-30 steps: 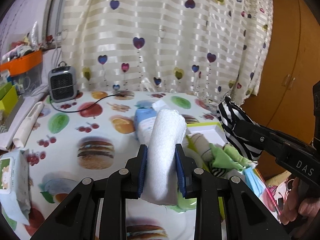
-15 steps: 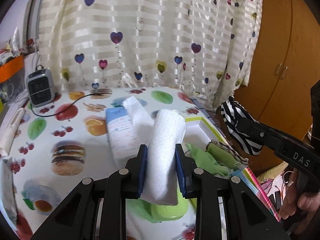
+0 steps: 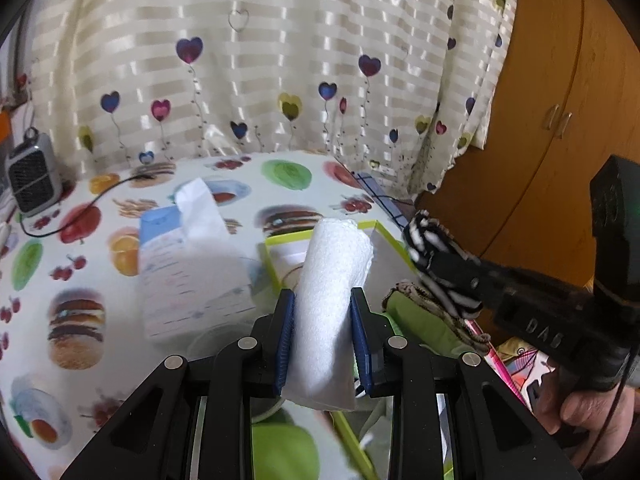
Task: Organize soft objects
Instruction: 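Carry the white towel and striped sock with both tools over the white box, then lower both tools into the box and open them to release towel and sock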
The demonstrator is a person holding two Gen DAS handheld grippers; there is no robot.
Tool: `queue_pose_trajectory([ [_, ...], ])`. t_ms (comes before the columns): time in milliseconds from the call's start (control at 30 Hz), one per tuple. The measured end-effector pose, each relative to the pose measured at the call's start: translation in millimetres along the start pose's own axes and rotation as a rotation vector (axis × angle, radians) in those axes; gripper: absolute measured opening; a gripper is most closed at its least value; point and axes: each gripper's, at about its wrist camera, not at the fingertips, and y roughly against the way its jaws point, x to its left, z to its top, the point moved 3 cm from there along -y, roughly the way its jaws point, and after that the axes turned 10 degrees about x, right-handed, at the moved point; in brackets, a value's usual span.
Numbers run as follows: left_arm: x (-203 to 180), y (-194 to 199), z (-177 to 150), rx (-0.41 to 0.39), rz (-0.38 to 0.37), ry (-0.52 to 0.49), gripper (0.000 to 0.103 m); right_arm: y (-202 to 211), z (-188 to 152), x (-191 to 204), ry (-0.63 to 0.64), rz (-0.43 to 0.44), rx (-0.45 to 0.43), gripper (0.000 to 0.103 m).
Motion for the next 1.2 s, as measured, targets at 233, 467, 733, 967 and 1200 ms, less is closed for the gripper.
queue_pose_trajectory([
  [233,-10,-26,8,0.045,-0.023,0.011,0.026,-21,-10,-7,0.017,0.0,0.071,0.014],
  [467,-14,-47,15,0.083,-0.042,0.027,0.028,-21,-19,-1,0.086,-0.013,0.09,0.035],
  [733,-19,-38,17,0.066,-0.081,0.009,0.038,-6,-24,-2,0.081,-0.011,0.056,0.043],
  [967,-24,-16,10,0.036,-0.076,-0.024,0.04,15,-28,-1,0.064,-0.041,0.021,0.043],
  [1200,-30,12,-8,0.007,-0.058,-0.065,0.04,32,-41,7,0.065,-0.064,0.011,0.043],
])
